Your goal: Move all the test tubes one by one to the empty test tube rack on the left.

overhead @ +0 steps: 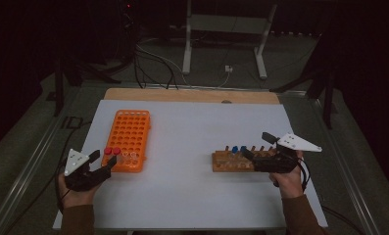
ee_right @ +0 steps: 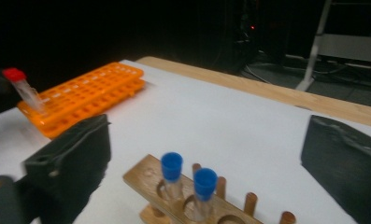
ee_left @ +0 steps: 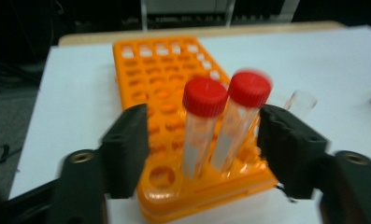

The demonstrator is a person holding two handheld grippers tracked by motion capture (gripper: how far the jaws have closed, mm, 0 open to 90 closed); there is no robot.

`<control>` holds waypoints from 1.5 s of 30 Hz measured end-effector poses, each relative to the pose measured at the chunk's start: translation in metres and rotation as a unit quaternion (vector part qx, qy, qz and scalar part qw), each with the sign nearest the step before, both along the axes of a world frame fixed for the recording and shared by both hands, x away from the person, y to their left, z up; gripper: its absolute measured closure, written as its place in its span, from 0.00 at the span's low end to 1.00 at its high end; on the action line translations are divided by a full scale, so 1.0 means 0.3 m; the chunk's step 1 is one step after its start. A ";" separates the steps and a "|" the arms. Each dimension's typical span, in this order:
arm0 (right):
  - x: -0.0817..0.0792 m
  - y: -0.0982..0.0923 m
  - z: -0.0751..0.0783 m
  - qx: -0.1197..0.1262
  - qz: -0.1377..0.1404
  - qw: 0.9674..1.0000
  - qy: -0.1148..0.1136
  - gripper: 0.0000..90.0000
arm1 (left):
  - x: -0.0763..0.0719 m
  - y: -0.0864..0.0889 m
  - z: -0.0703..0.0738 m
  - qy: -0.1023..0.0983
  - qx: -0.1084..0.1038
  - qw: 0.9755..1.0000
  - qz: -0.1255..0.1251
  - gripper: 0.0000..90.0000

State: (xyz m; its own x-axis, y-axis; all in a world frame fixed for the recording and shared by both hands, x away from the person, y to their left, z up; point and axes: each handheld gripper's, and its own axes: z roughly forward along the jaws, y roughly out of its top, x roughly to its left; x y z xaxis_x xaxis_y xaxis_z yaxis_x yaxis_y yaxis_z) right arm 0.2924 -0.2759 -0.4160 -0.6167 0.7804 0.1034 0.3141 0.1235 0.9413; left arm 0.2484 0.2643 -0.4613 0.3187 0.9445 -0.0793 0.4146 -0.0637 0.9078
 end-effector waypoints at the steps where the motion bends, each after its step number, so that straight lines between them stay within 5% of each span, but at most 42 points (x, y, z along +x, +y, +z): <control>1: 0.003 0.000 -0.005 -0.005 -0.002 1.000 0.002 0.05 | -0.004 -0.002 0.007 -0.006 -0.002 1.000 0.001 0.31; 8: 0.014 -0.001 -0.031 -0.023 -0.017 1.000 0.007 0.17 | -0.010 -0.031 0.048 -0.028 -0.033 0.999 -0.006 0.13; 14: 0.026 0.007 -0.052 -0.039 -0.020 0.999 0.012 0.25 | -0.007 -0.076 0.068 -0.034 -0.032 0.999 -0.016 0.00; 25: 0.041 0.021 -0.094 -0.070 -0.016 0.997 0.028 0.57 | -0.012 -0.167 0.096 -0.047 -0.026 0.997 -0.051 0.00; 34: 0.046 0.049 -0.130 -0.083 0.016 0.995 0.043 0.79 | -0.012 -0.233 0.115 -0.054 -0.018 0.995 -0.078 0.01; 45: 0.052 0.065 -0.155 -0.088 0.026 0.994 0.055 0.84 | 0.000 -0.275 0.107 -0.047 -0.014 0.994 -0.096 0.01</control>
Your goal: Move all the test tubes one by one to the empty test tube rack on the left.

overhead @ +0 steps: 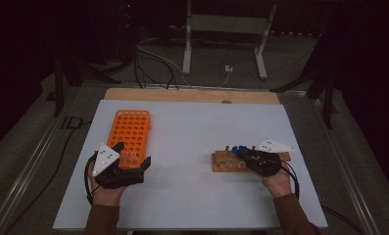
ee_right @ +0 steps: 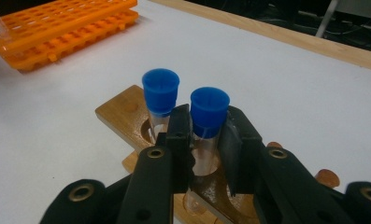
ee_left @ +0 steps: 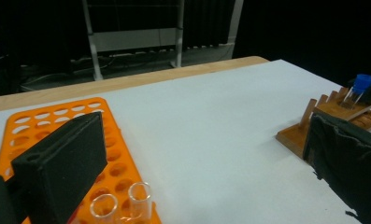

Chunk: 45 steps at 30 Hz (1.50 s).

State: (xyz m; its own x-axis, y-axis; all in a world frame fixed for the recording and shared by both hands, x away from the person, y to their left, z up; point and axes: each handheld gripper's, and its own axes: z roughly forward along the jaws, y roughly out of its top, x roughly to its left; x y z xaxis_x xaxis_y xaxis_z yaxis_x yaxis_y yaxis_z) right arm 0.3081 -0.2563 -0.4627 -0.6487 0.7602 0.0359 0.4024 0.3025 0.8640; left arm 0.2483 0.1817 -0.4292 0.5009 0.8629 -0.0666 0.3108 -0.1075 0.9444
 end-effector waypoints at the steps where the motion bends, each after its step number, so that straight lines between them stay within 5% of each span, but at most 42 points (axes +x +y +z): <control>1: 0.000 0.001 -0.001 0.000 0.000 1.000 0.000 0.84 | 0.001 -0.004 -0.002 0.001 0.001 1.000 -0.002 0.01; 13: -0.007 -0.014 0.024 0.005 -0.004 1.000 -0.007 0.85 | 0.018 -0.051 -0.015 0.007 0.005 1.000 -0.021 0.01; 33: -0.071 -0.042 0.184 0.039 -0.013 0.997 -0.063 0.85 | 0.020 -0.089 -0.036 0.011 0.013 0.999 -0.039 0.01; 45: -0.102 0.005 0.217 0.050 0.031 0.997 -0.054 0.85 | 0.028 -0.173 -0.029 0.010 0.017 0.997 -0.074 0.01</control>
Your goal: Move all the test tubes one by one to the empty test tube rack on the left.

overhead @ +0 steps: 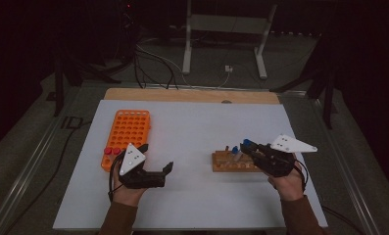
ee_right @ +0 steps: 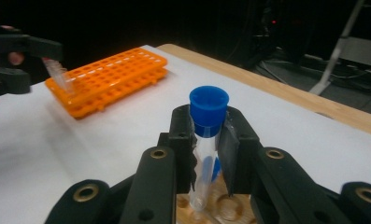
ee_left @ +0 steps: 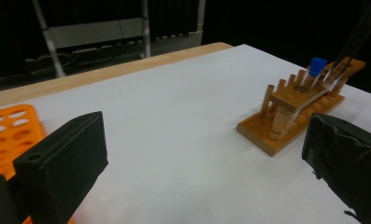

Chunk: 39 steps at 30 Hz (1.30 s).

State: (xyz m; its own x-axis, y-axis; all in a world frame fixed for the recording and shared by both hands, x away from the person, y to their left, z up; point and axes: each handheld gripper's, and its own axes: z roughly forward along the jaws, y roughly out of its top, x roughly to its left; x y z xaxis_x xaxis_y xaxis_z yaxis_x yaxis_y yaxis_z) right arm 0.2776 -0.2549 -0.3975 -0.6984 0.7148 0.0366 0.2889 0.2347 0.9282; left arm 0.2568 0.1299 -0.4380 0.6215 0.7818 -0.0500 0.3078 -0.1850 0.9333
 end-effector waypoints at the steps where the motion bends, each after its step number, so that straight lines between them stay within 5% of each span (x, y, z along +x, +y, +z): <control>1: 0.000 0.005 -0.002 0.001 0.004 1.000 0.003 0.85 | 0.002 -0.009 -0.001 -0.001 0.001 1.000 -0.004 0.01; 18: -0.010 0.121 -0.032 0.001 0.052 0.998 0.019 0.85 | 0.019 -0.207 -0.015 0.011 0.005 0.996 -0.083 0.08; 28: -0.015 0.174 -0.048 -0.001 0.072 0.997 0.026 0.85 | 0.018 -0.319 -0.014 0.008 0.007 0.992 -0.124 0.23; 31: -0.018 0.185 -0.052 -0.001 0.078 0.997 0.027 0.85 | 0.017 -0.347 -0.019 0.008 0.016 0.991 -0.129 0.30; 39: -0.023 0.201 -0.058 -0.005 0.090 0.996 0.029 0.85 | 0.025 -0.368 -0.028 0.018 0.019 0.988 -0.154 0.68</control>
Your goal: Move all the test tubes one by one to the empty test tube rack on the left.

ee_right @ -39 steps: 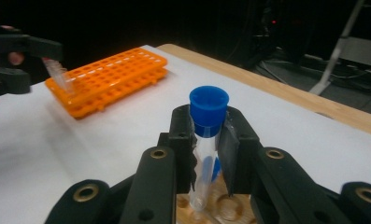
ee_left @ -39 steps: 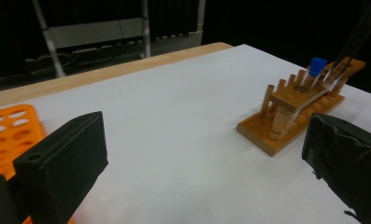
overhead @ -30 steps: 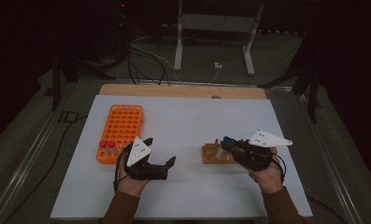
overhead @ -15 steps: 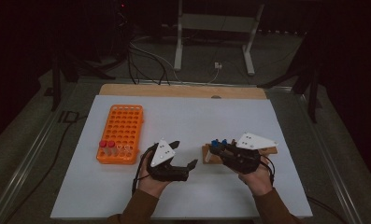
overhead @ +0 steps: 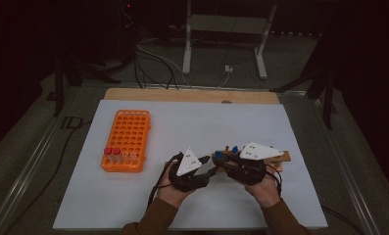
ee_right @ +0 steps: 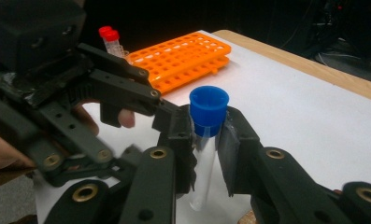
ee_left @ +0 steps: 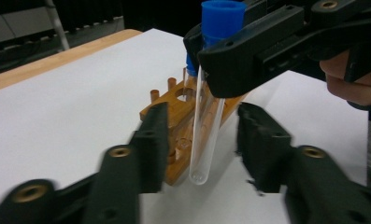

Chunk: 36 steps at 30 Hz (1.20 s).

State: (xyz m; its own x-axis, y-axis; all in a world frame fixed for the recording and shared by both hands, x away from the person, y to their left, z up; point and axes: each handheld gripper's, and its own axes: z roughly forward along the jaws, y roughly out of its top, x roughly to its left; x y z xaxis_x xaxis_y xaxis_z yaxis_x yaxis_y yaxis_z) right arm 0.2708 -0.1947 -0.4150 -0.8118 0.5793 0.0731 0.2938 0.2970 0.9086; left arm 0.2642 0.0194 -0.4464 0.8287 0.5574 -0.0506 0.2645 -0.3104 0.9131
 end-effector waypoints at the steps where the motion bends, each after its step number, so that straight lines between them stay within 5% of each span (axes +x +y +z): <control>1: 0.000 0.001 -0.001 0.000 0.001 1.000 0.000 0.85 | 0.000 -0.003 -0.001 0.001 -0.001 1.000 -0.003 0.71; 6: -0.003 0.008 -0.003 -0.001 0.006 1.000 0.002 0.85 | 0.001 -0.007 -0.004 0.000 0.005 1.000 -0.011 0.84; 11: -0.003 0.007 -0.003 0.003 0.009 1.000 0.003 0.84 | 0.001 -0.001 -0.002 -0.003 0.005 1.000 -0.013 0.86; 19: 0.006 -0.028 0.012 0.034 -0.004 0.999 0.003 0.36 | 0.007 0.040 0.004 -0.006 0.003 1.000 0.005 0.86; 30: 0.020 -0.075 0.027 0.046 -0.046 0.998 -0.003 0.04 | -0.001 0.226 0.022 -0.004 -0.009 0.998 0.057 0.86; 36: 0.024 -0.089 0.026 0.043 -0.059 0.997 -0.005 0.00 | -0.014 0.355 0.034 -0.008 -0.019 0.995 0.101 0.86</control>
